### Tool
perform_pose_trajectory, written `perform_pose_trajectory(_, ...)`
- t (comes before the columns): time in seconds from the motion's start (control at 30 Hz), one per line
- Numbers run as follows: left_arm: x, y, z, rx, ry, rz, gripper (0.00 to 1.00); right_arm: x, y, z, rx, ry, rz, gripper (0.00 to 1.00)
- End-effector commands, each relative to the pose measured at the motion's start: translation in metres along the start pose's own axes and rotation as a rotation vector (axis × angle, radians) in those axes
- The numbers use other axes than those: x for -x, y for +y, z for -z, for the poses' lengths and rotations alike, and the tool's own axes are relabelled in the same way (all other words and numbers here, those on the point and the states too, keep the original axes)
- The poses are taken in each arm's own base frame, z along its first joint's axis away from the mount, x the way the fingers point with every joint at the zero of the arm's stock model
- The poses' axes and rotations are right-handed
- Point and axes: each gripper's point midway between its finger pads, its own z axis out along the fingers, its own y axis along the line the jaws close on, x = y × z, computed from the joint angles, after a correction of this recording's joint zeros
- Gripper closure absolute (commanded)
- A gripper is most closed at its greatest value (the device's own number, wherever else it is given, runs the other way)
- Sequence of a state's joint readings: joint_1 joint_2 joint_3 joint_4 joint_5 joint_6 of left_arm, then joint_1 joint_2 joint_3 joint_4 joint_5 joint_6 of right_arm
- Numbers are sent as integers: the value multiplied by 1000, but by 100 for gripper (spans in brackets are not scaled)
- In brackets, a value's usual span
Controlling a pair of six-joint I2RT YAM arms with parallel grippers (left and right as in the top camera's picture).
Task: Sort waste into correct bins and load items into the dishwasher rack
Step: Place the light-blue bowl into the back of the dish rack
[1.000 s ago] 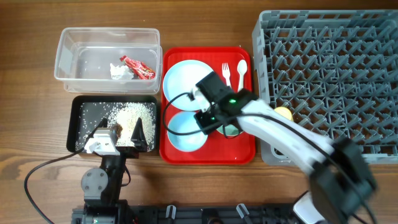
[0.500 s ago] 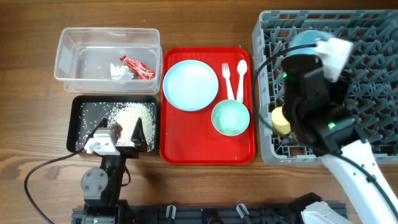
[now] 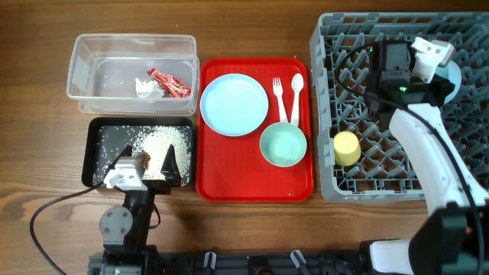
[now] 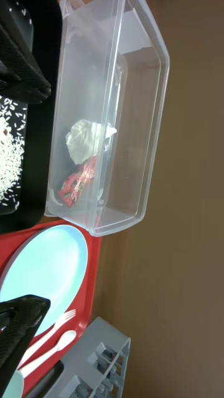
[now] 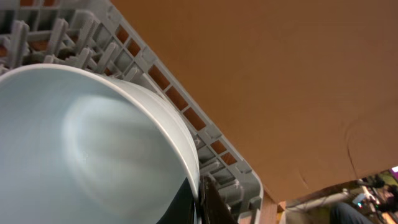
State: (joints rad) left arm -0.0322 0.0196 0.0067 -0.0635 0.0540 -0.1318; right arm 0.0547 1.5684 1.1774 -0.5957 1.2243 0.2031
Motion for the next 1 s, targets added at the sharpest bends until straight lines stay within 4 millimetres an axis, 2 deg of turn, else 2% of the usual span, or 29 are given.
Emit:
perform_pose_trajectory(0.0, -2, 1, 0, 2, 6, -12, 0, -1, 16, -11, -30, 5, 74, 96)
perform_pose_trajectory(0.2, -2, 1, 0, 2, 6, -12, 0, -14, 66, -22, 39, 17, 266, 96)
perform_pose_trajectory(0.43, -2, 1, 0, 2, 6, -12, 0, -17, 98, -1, 98, -28, 362, 96)
perform_pose_trajectory(0.53, -2, 1, 0, 2, 6, -12, 0, -19, 104, 8, 114, -39, 397, 96)
perform_pose_trajectory(0.63, -2, 1, 0, 2, 6, -12, 0, -24, 102, 9, 112, -28, 421, 96)
perform_pose_trajectory(0.8, -2, 1, 0, 2, 6, -12, 0, -42, 98, 9, 123, 30, 411, 96)
perform_pose_trajectory(0.83, -2, 1, 0, 2, 6, -12, 0, -46, 97, 9, 128, 40, 420, 94)
perform_pose_trajectory(0.9, -2, 1, 0, 2, 6, -12, 0, -54, 100, 11, 165, 70, 424, 83)
perform_pose_trajectory(0.97, -2, 1, 0, 2, 6, -12, 0, -64, 107, 15, 239, 114, 395, 76)
